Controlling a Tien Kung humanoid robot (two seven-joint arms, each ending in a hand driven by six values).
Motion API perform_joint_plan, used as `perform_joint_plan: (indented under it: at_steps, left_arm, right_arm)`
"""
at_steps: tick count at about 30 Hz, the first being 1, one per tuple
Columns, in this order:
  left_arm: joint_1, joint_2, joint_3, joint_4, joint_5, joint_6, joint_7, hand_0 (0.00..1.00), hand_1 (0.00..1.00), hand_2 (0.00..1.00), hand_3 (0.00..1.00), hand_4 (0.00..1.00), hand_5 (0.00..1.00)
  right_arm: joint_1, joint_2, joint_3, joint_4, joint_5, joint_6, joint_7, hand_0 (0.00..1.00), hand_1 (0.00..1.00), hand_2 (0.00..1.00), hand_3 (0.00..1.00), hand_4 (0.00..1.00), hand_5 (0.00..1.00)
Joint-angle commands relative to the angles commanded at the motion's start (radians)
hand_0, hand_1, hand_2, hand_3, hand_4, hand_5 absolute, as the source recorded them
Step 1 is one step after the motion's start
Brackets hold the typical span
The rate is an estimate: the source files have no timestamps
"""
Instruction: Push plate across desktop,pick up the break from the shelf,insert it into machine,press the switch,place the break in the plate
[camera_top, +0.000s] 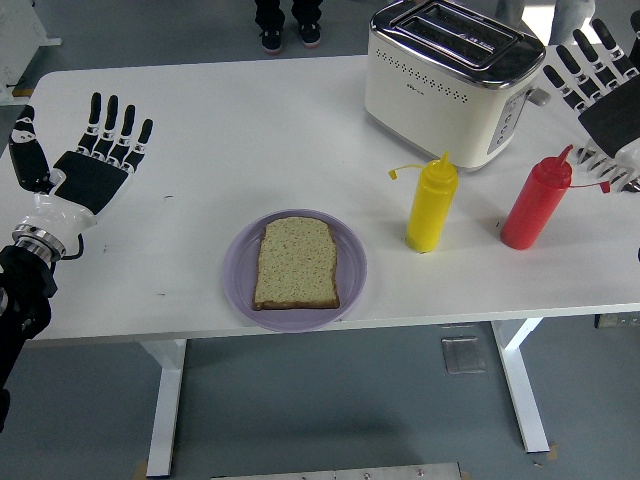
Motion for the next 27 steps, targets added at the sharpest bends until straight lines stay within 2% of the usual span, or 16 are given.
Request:
perform_joint_plan:
  at_steps: [27]
  left_arm:
    - [-0.001, 0.0, 0.009, 0.0, 0.005, -0.002, 0.003, 0.806, 0.756, 0.722, 0.731, 0.807, 0.998]
  right_arm:
    - [-0.002, -0.001, -0.004, 0.0, 0.0, -0.001, -0.002, 0.834, 0.768, 0.764, 0.769, 0.696, 0.423]
